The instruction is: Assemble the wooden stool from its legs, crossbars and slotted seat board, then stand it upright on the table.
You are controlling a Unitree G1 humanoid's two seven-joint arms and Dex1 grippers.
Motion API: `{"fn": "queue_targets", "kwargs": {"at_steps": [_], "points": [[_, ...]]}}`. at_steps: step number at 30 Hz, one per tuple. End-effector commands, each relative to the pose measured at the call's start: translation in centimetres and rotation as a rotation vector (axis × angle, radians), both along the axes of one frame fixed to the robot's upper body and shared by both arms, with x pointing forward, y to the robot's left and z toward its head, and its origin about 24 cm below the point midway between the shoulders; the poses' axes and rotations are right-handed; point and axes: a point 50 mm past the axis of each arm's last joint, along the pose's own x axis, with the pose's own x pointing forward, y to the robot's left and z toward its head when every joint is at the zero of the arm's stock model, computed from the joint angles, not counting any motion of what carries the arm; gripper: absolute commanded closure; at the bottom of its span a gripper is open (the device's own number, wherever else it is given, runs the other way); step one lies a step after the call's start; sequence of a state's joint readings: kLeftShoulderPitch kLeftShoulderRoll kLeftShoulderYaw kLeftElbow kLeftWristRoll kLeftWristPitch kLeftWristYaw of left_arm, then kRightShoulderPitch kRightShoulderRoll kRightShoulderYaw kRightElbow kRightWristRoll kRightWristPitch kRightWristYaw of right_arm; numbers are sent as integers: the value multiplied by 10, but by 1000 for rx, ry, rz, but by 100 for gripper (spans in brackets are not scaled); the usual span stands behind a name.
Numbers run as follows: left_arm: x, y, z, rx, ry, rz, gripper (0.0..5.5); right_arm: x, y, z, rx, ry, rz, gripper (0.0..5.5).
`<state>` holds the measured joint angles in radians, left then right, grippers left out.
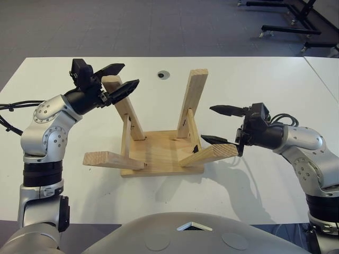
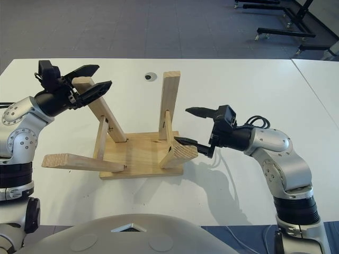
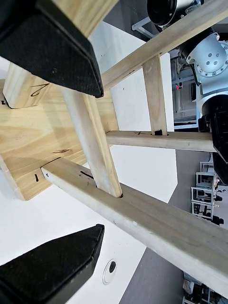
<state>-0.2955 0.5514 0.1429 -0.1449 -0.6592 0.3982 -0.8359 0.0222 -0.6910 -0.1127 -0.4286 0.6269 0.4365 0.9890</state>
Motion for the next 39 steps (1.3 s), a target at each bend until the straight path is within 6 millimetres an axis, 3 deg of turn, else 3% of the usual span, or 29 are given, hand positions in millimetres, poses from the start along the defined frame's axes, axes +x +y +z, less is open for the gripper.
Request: {"fn": "queue_targets", "kwargs": {"at_steps": [1, 12, 15, 17, 21, 24, 26, 29, 33, 36, 39], "points": [[7, 5, 16, -60, -85, 64, 162, 0, -17, 0, -29, -5, -75, 58], [-9, 23, 45, -154, -172, 66, 162, -6, -35, -6, -26, 23, -133, 58], [-16, 42, 56, -163, -188, 97, 162, -13, -40, -13, -50, 36, -131, 58], [-22, 60, 54, -69, -180, 143, 162, -19, -44, -19, -88, 38, -139, 58], [-51, 103, 33, 292, -87, 111, 162, -30, -46, -22, -111, 40, -122, 58], [-53, 131, 28, 413, -74, 200, 162, -36, -47, -27, -154, 86, -73, 58], [-60, 142, 11, 536, -28, 204, 162, -38, -45, -32, -187, 123, -26, 58], [-76, 134, -12, 564, 48, 66, 162, -37, -37, -30, -173, 105, 13, 58], [-102, 82, -41, 497, 132, -198, 162, -36, -23, -22, -109, 33, 51, 58], [-126, 67, -57, 586, 245, -346, 162, -41, -20, -23, -134, 55, 91, 58], [-136, 60, -60, 634, 282, -402, 162, -45, -19, -28, -189, 69, 130, 58]]}}
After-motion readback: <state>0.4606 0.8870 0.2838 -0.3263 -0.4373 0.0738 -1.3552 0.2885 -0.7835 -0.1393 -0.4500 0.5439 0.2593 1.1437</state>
